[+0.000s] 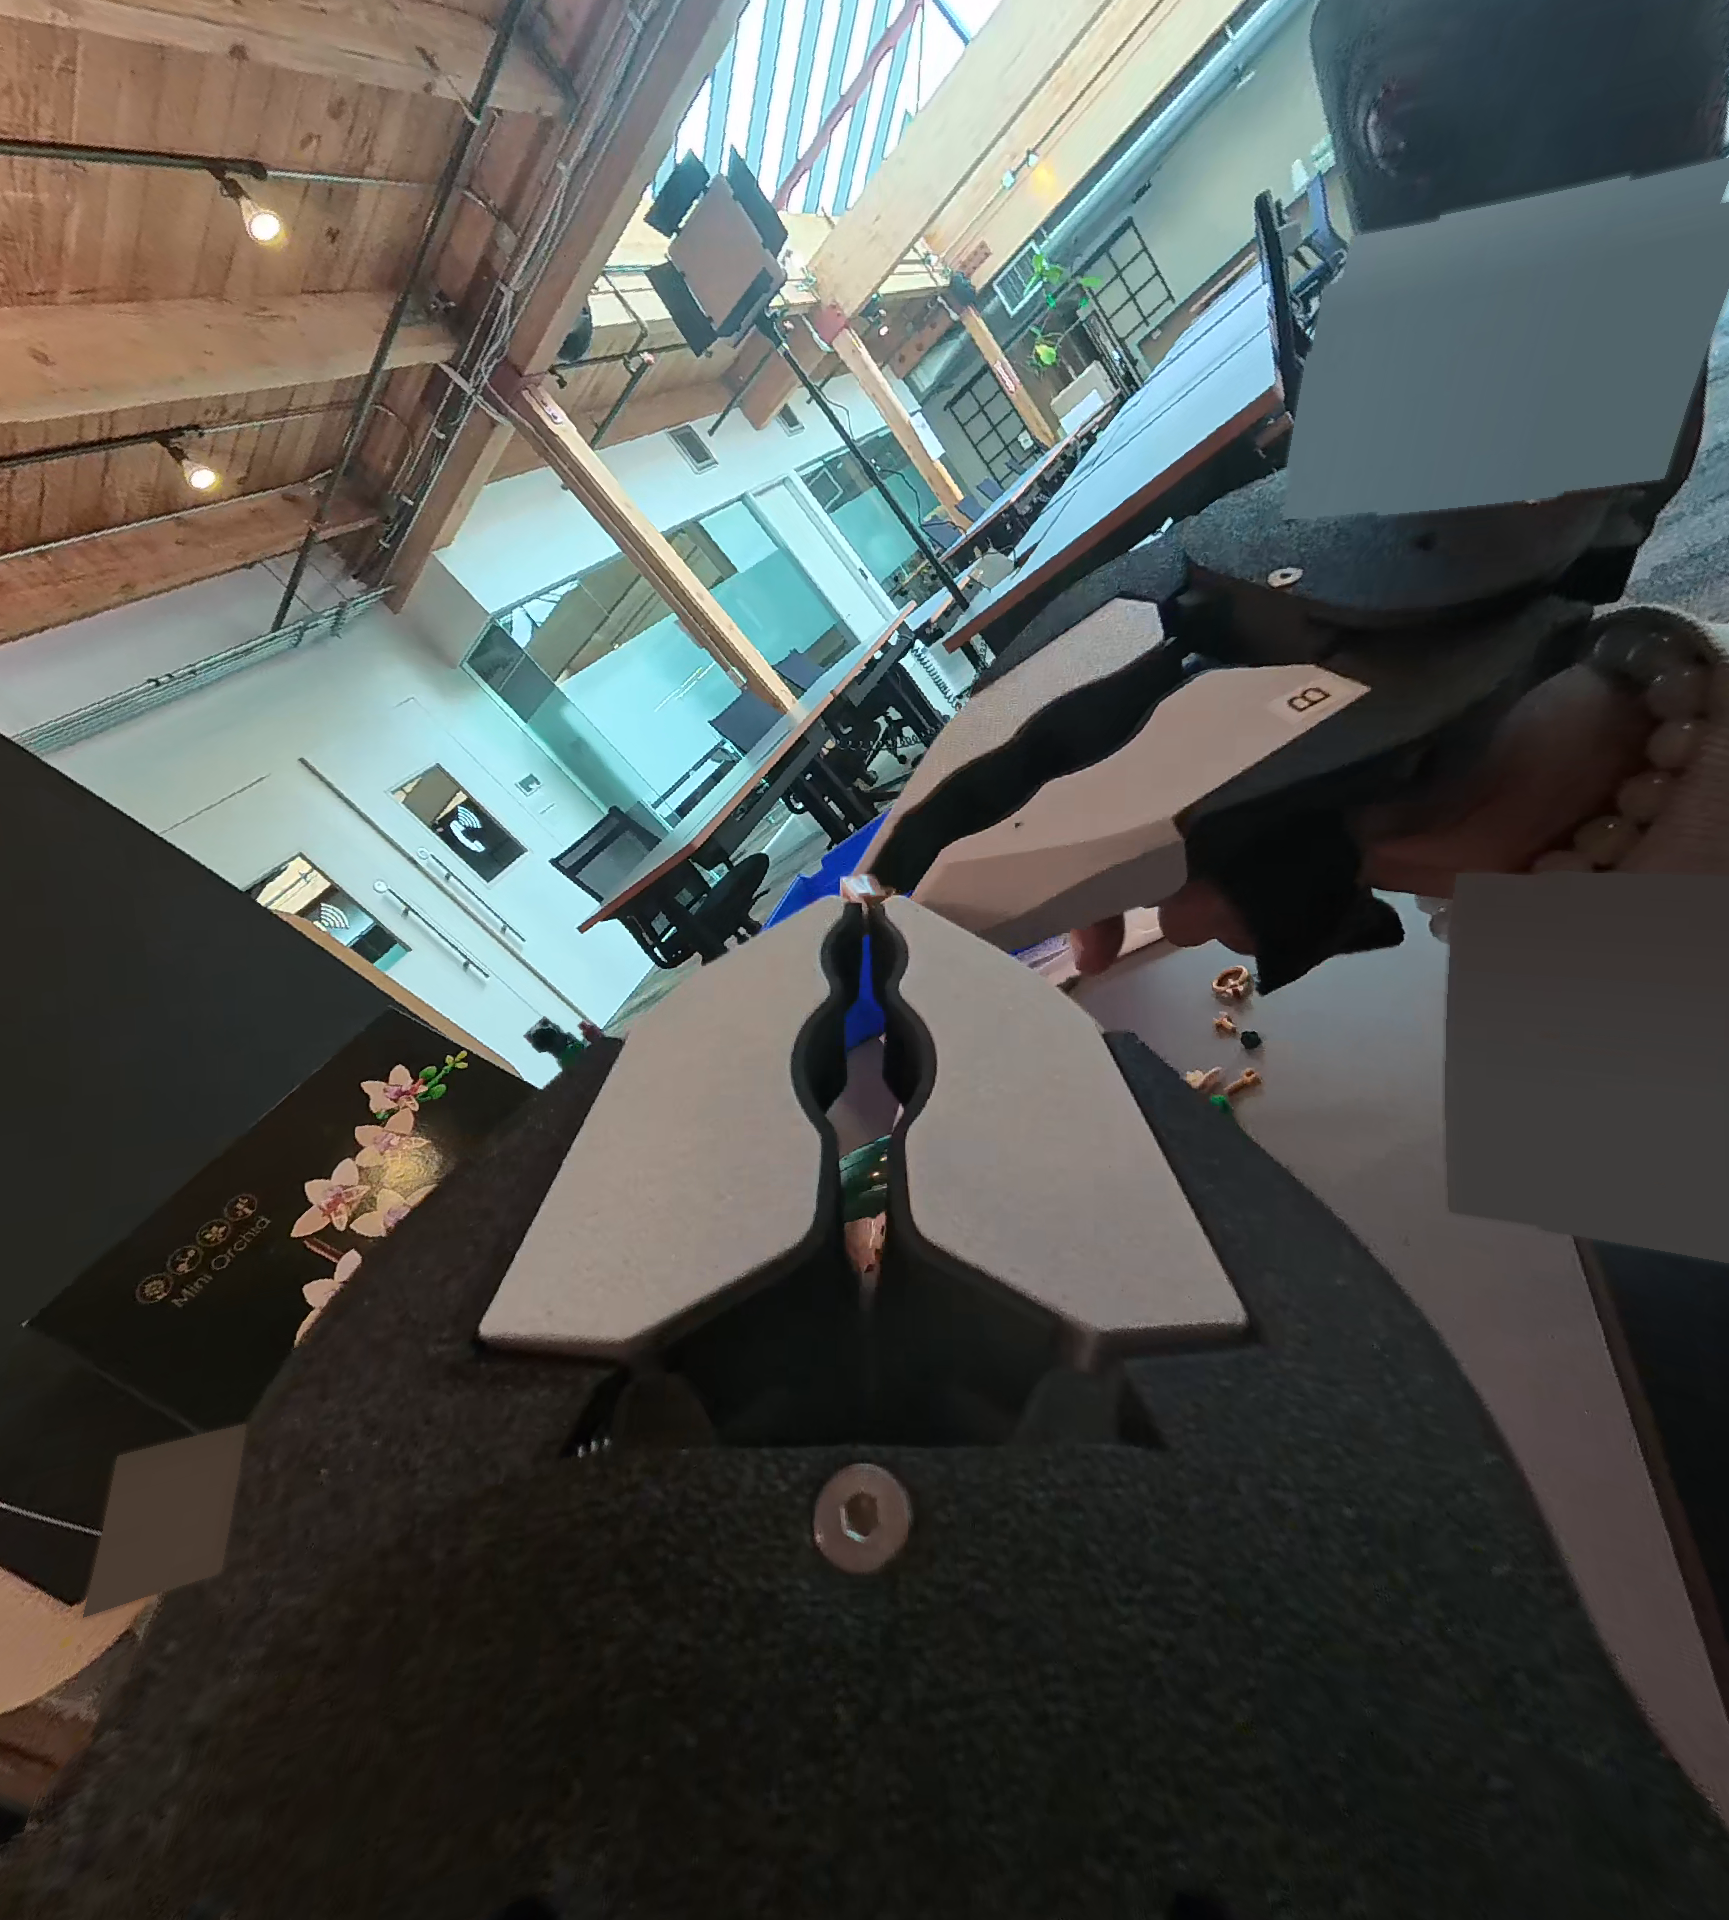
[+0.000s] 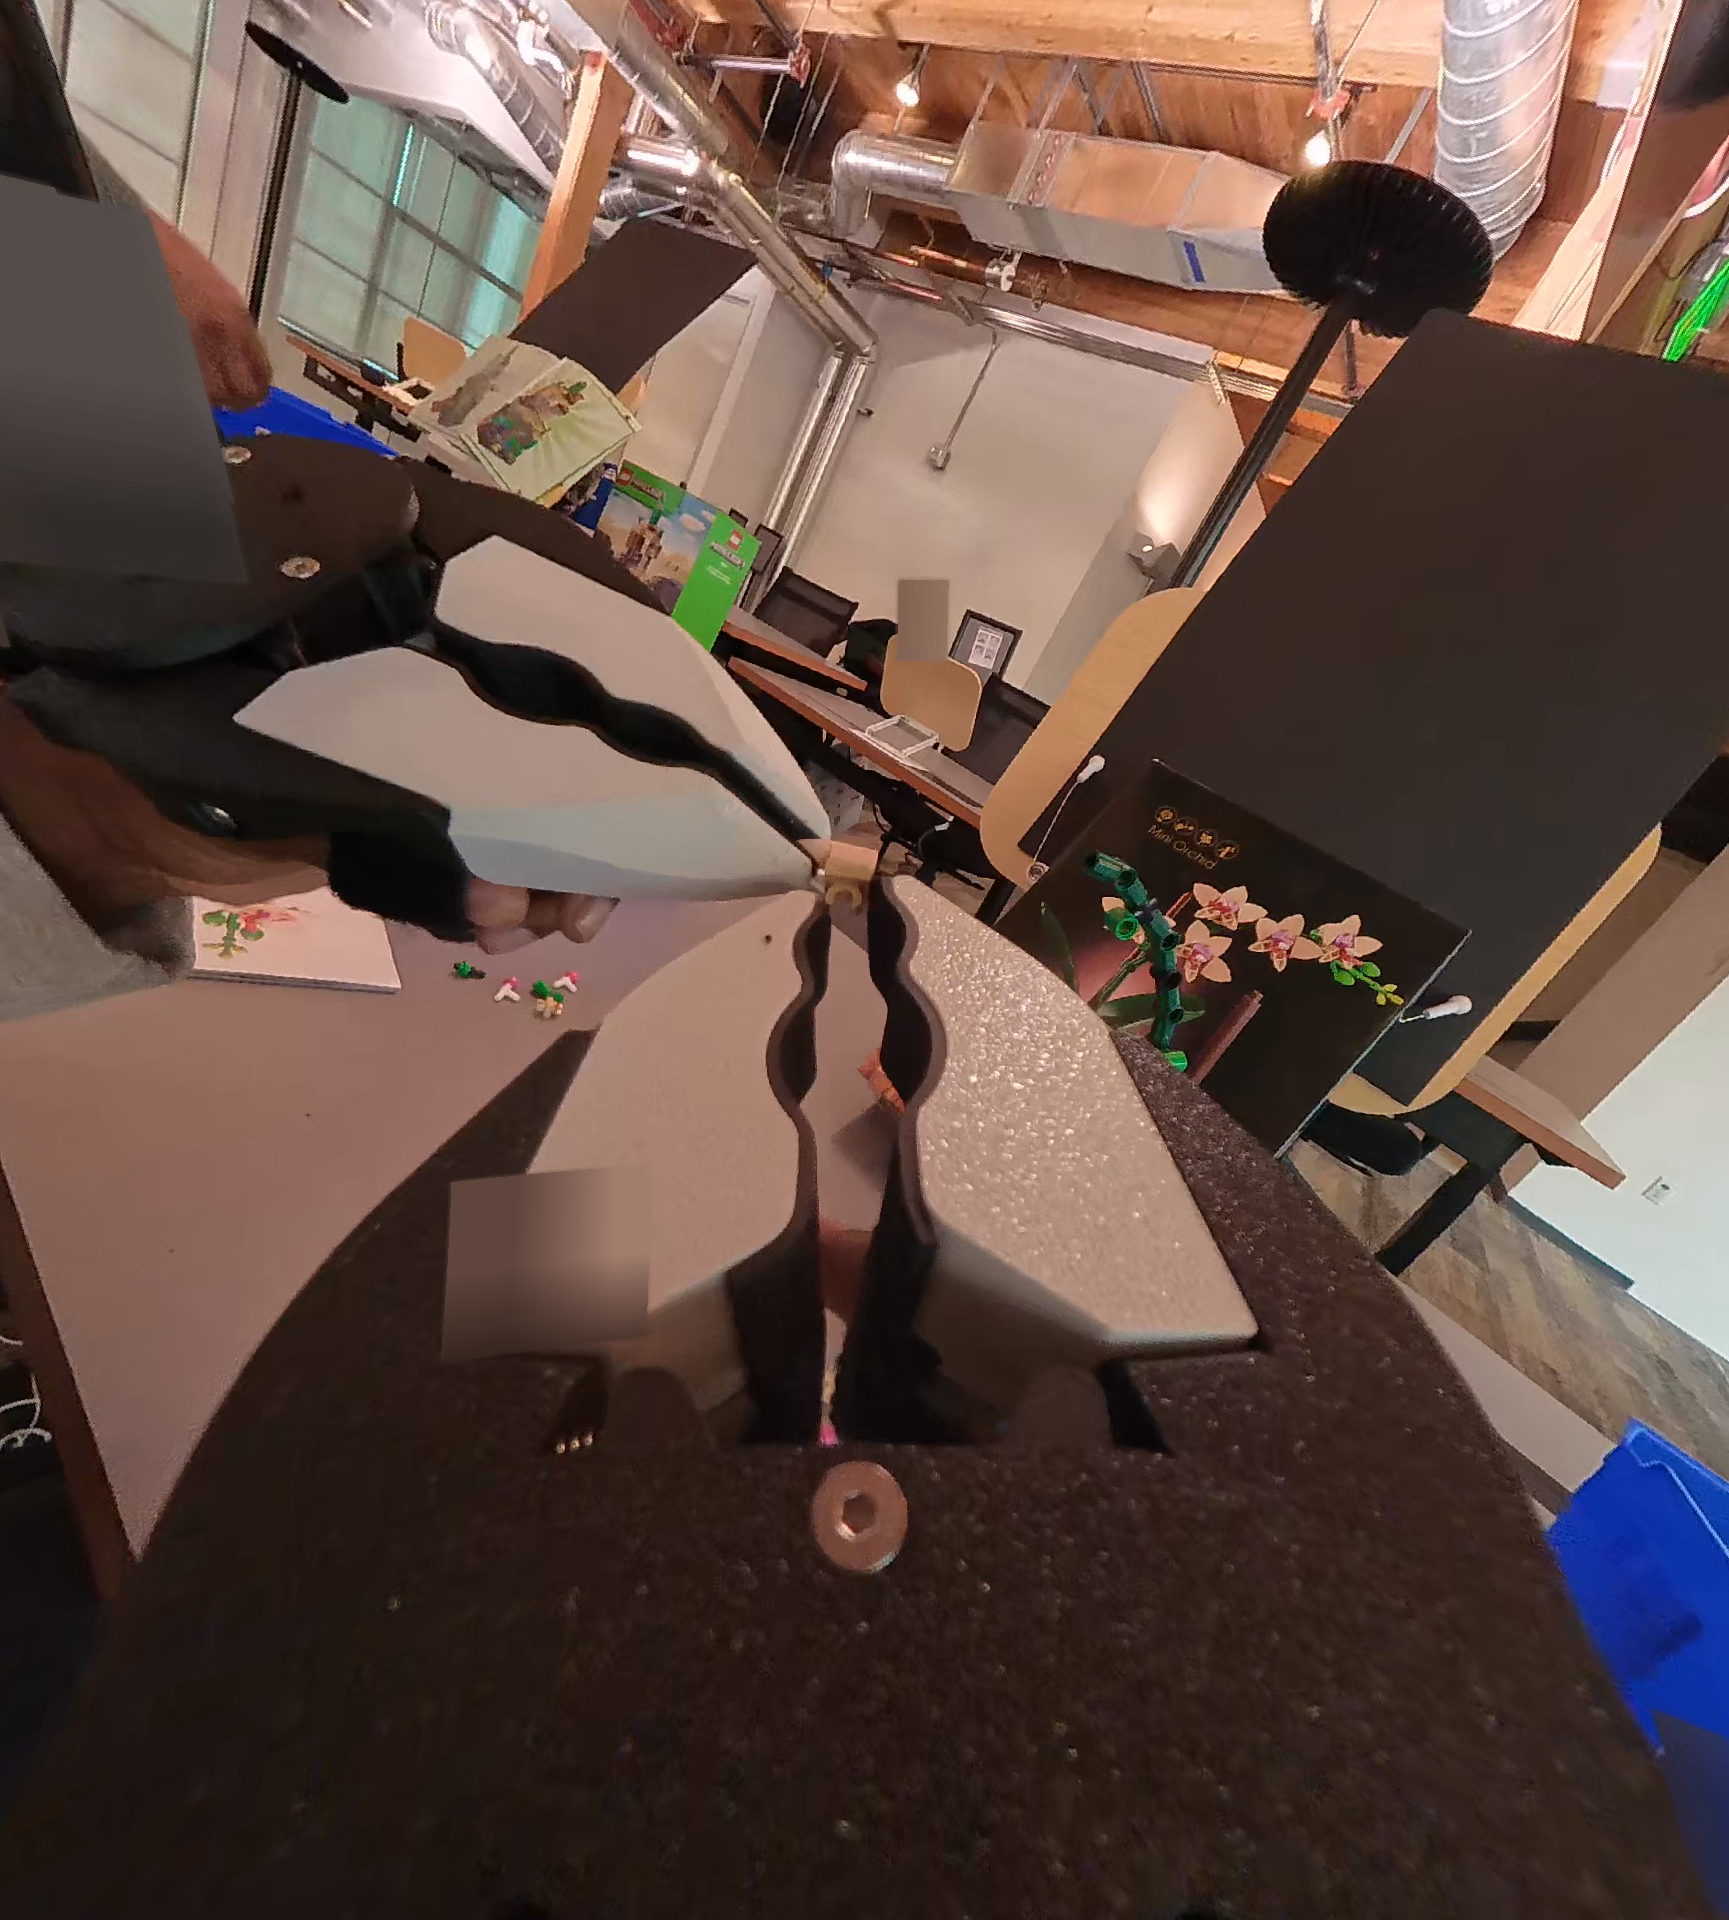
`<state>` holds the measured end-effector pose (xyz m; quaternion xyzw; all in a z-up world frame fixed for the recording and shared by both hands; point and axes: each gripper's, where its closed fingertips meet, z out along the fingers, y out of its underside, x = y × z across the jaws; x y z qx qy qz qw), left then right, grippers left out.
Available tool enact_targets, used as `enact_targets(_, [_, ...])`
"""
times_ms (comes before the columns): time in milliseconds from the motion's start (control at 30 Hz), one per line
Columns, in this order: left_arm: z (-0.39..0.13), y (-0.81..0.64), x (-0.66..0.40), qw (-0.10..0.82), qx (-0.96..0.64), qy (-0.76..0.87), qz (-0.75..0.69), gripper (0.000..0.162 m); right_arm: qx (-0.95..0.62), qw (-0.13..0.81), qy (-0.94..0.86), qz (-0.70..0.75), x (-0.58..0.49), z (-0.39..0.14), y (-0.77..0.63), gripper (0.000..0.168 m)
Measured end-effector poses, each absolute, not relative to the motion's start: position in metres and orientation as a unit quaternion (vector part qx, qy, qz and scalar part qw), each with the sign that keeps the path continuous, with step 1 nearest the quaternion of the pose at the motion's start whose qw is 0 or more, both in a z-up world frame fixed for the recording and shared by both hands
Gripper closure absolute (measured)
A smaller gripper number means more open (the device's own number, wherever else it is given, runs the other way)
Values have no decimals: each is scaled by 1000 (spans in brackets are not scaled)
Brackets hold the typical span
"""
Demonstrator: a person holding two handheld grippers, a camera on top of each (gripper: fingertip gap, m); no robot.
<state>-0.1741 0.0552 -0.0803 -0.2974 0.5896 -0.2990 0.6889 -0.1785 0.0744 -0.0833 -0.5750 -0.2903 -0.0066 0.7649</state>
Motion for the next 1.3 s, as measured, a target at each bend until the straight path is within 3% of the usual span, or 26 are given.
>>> enact_targets(467, [-94, 60, -177, 657, -309, 631, -274, 162, -570, 686, -435, -123, -177, -102, 78, 168])
enact_targets(600, [-101, 69, -174, 663, -313, 631, -252, 162, -629, 671, -387, -62, -173, -110, 85, 168])
enact_targets(700, [-107, 70, -173, 659, -313, 641, -239, 161, -641, 667, -379, -24, -175, -113, 83, 157])
enact_targets(1067, [-121, 63, -172, 628, -306, 670, -252, 161, -671, 643, -369, 31, -175, -126, 84, 162])
enact_targets(1300, [-122, 67, -172, 618, -323, 656, -288, 161, -622, 659, -418, -64, -174, -125, 88, 162])
